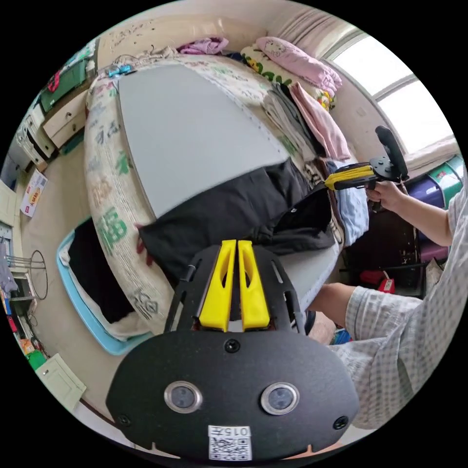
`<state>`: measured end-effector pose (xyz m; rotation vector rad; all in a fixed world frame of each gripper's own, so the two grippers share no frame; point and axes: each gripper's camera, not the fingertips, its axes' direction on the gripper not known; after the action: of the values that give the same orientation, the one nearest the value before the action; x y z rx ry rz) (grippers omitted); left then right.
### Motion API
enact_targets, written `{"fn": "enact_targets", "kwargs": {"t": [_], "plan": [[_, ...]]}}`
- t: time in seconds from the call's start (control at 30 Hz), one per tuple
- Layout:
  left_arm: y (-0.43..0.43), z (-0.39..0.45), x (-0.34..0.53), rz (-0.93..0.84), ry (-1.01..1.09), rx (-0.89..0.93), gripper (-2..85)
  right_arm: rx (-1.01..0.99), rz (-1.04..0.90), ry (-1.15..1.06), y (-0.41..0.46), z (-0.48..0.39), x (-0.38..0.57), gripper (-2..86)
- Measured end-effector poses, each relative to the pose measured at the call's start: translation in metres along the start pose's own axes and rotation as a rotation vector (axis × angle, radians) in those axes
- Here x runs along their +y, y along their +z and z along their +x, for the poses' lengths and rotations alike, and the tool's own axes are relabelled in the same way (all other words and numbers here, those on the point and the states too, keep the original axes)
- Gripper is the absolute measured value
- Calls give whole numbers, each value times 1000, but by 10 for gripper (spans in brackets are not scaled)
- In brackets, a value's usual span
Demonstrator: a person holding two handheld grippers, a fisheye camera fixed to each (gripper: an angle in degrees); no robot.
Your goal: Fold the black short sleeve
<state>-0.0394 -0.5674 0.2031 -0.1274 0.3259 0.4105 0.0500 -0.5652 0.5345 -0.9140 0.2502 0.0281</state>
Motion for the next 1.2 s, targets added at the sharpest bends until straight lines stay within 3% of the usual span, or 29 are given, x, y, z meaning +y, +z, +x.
{"fn": "enact_targets", "kwargs": {"t": [0.1, 0.27, 0.43, 0.57, 0.73, 0.9, 1.03, 1.2], "plan": [[-15, -35, -65, 65, 1, 51, -1, 71, 107, 4, -18, 23, -75, -1], [-27, -68, -128, 174, -4, -116, 1, 175, 118, 62, -12, 56, -169, 2], [-19, -115, -181, 275, -213, -150, 16, 253, 119, 245, 1, 98, -225, 35], [-16, -122, -177, 262, -225, -108, 46, 49, 125, 153, -2, 92, -201, 73], [-2, -106, -168, 104, 16, -110, 73, -96, -113, -15, 20, 43, -113, 112], [15, -93, -195, 32, 155, -151, 94, -8, -246, -26, 41, 7, -58, 135], [18, -86, -203, 0, 214, -294, 99, 63, -299, -16, 55, -5, -46, 166], [5, -100, -198, 34, 141, -373, 99, 131, -279, 41, 59, -2, -47, 135]]}}
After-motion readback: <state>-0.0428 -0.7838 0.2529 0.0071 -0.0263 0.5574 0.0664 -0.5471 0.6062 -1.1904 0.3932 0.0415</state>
